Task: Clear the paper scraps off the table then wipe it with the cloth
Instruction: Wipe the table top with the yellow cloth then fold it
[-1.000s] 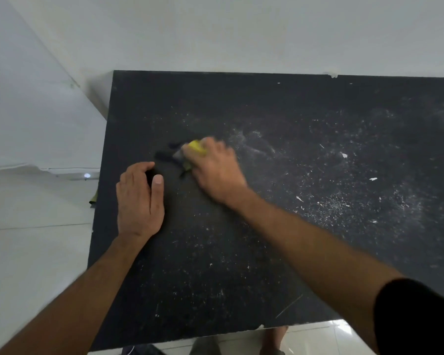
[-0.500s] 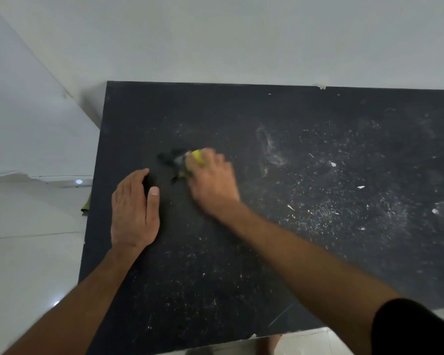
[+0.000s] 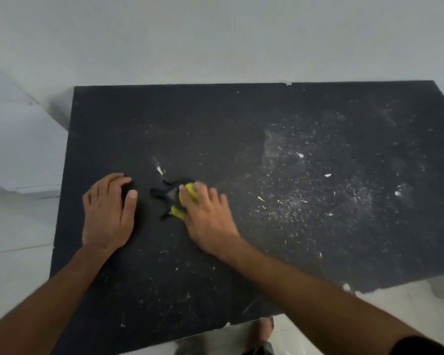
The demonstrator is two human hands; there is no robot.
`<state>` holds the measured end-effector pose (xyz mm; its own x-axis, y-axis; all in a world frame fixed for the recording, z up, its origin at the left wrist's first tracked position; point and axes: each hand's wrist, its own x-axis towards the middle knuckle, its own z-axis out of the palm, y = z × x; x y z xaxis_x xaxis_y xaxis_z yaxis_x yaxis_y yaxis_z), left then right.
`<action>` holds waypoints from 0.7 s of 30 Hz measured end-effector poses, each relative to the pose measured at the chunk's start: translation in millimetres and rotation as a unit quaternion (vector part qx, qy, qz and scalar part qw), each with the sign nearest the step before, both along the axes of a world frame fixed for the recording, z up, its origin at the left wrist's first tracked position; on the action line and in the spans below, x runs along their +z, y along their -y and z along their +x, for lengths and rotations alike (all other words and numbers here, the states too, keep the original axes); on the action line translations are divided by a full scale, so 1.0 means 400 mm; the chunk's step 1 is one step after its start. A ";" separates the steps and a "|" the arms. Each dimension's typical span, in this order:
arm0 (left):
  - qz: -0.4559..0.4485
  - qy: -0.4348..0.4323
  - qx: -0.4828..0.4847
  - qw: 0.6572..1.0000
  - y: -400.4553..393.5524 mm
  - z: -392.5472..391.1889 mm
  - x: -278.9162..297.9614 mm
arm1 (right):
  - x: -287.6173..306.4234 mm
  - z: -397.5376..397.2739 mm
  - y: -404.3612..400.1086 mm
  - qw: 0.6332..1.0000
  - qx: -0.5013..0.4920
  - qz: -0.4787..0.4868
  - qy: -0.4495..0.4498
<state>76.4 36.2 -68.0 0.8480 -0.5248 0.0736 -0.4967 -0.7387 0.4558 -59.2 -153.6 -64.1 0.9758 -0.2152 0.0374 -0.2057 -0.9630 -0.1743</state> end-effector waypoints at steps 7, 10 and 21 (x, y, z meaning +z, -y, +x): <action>0.026 -0.004 -0.100 0.995 0.153 -0.117 0.016 | 0.000 -0.183 0.595 0.949 -0.305 -0.070 0.023; -0.007 -0.014 -0.142 0.990 0.289 -0.191 0.027 | 0.015 -0.249 0.694 0.940 -0.333 -0.072 0.017; -0.056 -0.023 -0.135 0.989 0.601 -0.366 -0.003 | -0.014 -0.496 0.534 0.990 -0.129 -0.044 0.023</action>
<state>-70.1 -204.3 -69.4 0.6820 -0.7233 0.1082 -0.6454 -0.5257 0.5541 -257.5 -367.3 -69.9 0.8859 -0.4504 0.1109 -0.4399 -0.8917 -0.1067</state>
